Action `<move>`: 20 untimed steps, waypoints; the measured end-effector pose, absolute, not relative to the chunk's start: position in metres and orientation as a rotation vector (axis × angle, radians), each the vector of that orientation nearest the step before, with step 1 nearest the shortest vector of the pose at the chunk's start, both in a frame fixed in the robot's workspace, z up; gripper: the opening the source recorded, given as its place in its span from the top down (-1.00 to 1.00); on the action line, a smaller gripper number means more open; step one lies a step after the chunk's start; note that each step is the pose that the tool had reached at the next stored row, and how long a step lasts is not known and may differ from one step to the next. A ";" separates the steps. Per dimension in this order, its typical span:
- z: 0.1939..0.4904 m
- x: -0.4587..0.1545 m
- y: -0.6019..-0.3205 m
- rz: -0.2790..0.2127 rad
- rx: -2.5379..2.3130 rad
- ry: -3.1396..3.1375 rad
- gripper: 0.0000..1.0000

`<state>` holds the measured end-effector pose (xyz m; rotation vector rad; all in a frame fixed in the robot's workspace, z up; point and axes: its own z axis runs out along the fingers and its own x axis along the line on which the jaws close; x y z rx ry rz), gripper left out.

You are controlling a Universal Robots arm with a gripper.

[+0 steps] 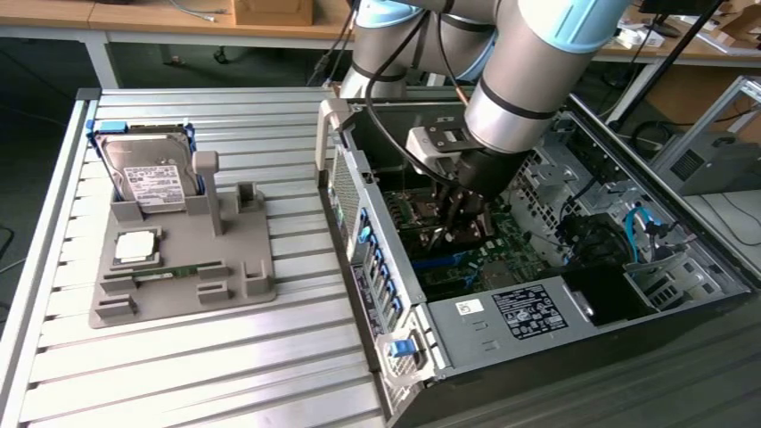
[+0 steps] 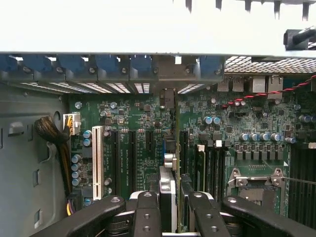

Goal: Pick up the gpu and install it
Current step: 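Insert the gpu into the slot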

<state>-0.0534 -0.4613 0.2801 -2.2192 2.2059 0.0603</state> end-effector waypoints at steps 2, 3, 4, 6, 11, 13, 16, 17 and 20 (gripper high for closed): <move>0.280 -0.055 -0.461 0.060 -2.219 2.206 0.46; 0.279 -0.056 -0.461 0.060 -2.219 2.206 0.46; 0.279 -0.057 -0.461 0.060 -2.219 2.206 0.46; 0.279 -0.057 -0.461 0.060 -2.219 2.206 0.46; 0.277 -0.057 -0.461 0.059 -2.214 2.213 0.46; 0.276 -0.057 -0.461 0.057 -2.210 2.218 0.46; 0.275 -0.056 -0.462 0.051 -2.208 2.225 0.46; 0.275 -0.055 -0.462 0.050 -2.209 2.226 0.46; 0.274 -0.053 -0.462 0.048 -2.209 2.226 0.46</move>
